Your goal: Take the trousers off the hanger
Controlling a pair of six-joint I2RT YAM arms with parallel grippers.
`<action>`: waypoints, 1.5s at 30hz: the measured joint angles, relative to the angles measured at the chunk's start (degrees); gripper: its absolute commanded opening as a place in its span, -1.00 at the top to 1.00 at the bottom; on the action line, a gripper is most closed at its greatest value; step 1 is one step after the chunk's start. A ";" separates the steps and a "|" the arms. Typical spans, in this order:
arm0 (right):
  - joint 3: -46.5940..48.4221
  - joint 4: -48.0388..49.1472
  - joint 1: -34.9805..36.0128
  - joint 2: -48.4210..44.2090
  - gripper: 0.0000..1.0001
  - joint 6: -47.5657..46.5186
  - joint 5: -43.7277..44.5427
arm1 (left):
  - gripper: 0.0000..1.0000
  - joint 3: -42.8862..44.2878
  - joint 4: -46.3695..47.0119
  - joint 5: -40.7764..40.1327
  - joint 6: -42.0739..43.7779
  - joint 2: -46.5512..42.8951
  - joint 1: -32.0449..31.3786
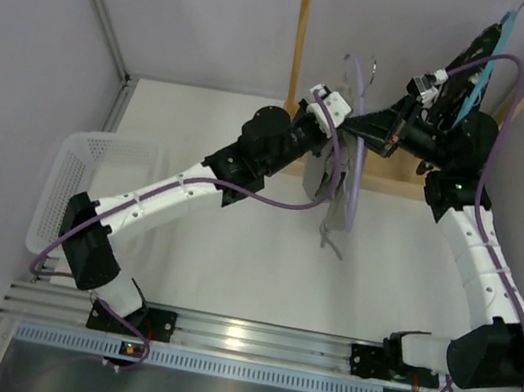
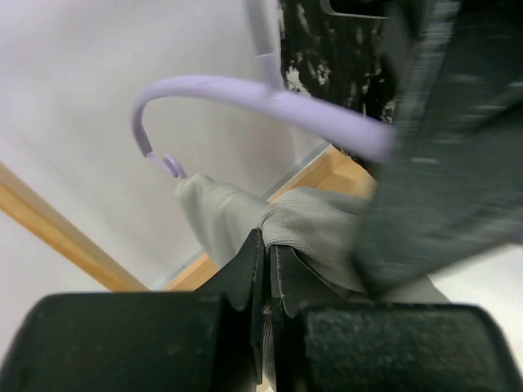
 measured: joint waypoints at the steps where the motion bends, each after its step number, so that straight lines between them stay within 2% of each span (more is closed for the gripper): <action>1: 0.00 0.00 0.00 0.00 1.00 0.02 -0.24 | 0.88 -0.02 -0.07 0.44 -1.09 -0.11 1.07; 2: 0.00 0.02 0.04 0.00 1.00 0.07 -0.87 | 0.81 -0.57 0.20 1.36 -2.14 -0.39 2.32; 3: 0.00 0.09 0.04 0.00 1.00 0.28 -1.44 | 0.60 -1.73 0.33 2.16 -2.91 -1.05 3.19; 5: 0.04 0.09 -0.24 0.09 1.00 0.74 -2.29 | 0.46 -4.94 -0.04 3.93 -4.52 -2.93 4.81; 6: 0.15 0.07 -0.39 0.24 1.00 0.98 -2.62 | 0.32 -6.62 -0.20 5.33 -5.40 -4.00 5.27; 13: 1.90 -0.31 -0.85 1.46 1.00 2.21 -3.19 | -0.18 -11.15 -0.76 15.50 -9.75 -8.20 4.76; 29: 2.10 -0.46 -0.85 1.49 1.00 2.19 -3.21 | -0.53 -13.70 -0.79 28.83 -12.94 -9.11 4.28; 35: 2.40 -0.52 -0.85 1.53 1.00 2.19 -3.21 | -0.52 -14.21 -0.90 28.68 -11.39 -9.07 3.91; 37: 2.40 -0.52 -0.79 1.55 1.00 2.19 -3.21 | -0.44 -14.21 -0.90 27.23 -10.67 -8.98 3.74; 39: 2.40 -0.50 -0.79 1.55 1.00 2.19 -3.23 | -0.26 -14.19 -0.81 25.68 -9.94 -8.72 3.74; 40: 2.40 -0.50 -0.72 1.55 1.00 2.19 -3.21 | -0.01 -14.19 -0.66 25.00 -9.55 -8.52 3.74; 42: 2.40 -0.50 -0.72 1.53 1.00 2.21 -3.21 | 0.22 -14.19 -0.52 23.85 -8.61 -8.26 3.74; 43: 2.40 -0.48 -0.72 1.55 1.00 2.21 -3.21 | 0.40 -14.19 -0.46 23.10 -8.13 -8.15 3.72; 45: 2.40 -0.44 -0.72 1.55 1.00 2.21 -3.21 | 0.52 -14.08 -0.22 21.35 -7.19 -7.74 3.69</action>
